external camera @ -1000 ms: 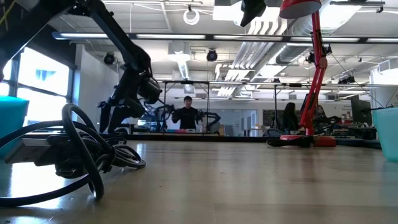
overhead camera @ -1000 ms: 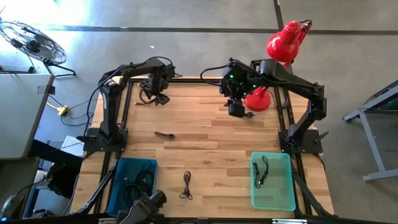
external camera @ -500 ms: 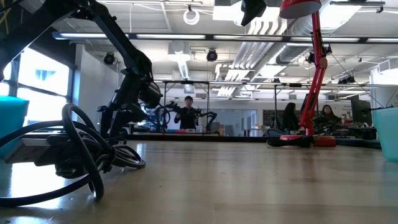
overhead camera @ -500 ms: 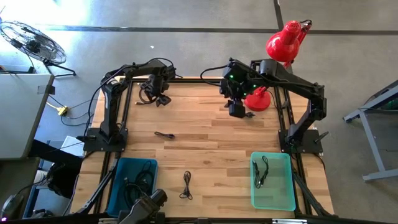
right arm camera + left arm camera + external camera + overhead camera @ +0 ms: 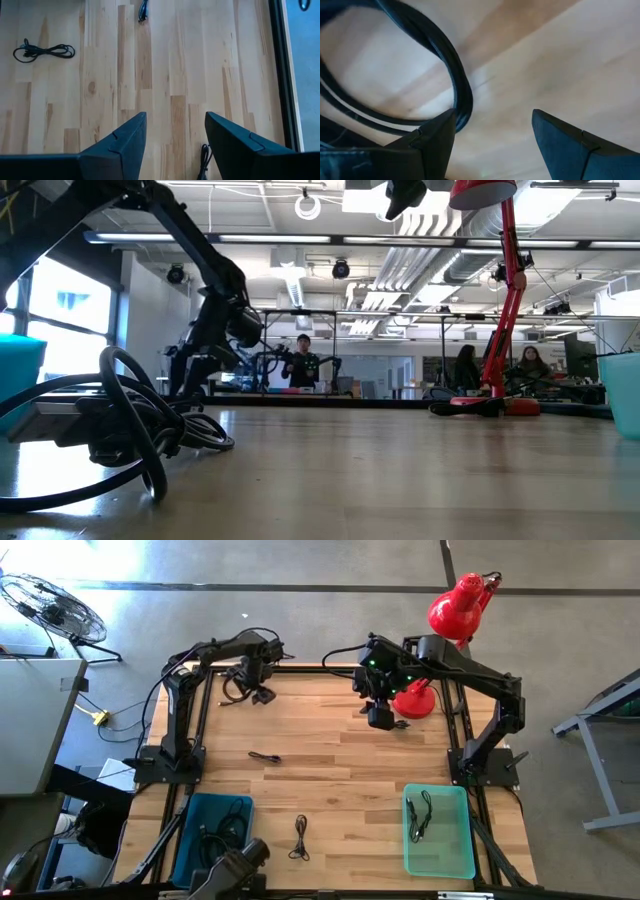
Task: Pick & Place USB Port
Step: Put the black USB cable into the dark blue bin
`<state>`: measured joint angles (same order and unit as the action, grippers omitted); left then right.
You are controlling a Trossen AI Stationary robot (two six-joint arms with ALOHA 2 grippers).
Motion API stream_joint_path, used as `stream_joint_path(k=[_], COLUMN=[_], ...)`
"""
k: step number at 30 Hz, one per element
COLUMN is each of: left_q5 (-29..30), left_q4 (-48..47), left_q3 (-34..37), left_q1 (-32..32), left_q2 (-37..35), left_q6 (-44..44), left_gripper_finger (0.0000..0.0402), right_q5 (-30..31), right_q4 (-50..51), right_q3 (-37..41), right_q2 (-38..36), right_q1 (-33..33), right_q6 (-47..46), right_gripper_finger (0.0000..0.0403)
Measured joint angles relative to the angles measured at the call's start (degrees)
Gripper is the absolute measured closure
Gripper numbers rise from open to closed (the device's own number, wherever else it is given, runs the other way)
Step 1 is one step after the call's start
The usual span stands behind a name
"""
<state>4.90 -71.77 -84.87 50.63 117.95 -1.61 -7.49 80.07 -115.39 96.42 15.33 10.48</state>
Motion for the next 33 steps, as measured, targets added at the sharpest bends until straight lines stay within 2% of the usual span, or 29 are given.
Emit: stream_joint_path(k=[5,16,30,33], left_q5=[0.0,-2.9,-3.3,-4.1], left_q4=[-0.2,-0.3,0.3,-0.1], left_q3=[-2.2,-2.1,-2.1,-2.1], left_q1=[0.5,3.8,3.7,3.7], left_q2=[0.0,0.0,0.1,1.1], left_q6=[-0.2,-1.9,-1.9,-2.1], left_gripper_finger=[0.0144,0.0144,0.0145,0.0145], right_q5=[0.0,0.0,0.0,-0.3], right_q4=[-0.1,-0.2,-1.2,-3.1], right_q3=[0.0,0.0,0.1,3.0], right_q2=[0.0,0.0,0.0,-0.4], right_q1=[0.0,0.0,0.0,0.0], right_q6=[0.0,0.3,0.5,0.5], right_gripper_finger=[0.0208,0.0208,0.0208,0.0208])
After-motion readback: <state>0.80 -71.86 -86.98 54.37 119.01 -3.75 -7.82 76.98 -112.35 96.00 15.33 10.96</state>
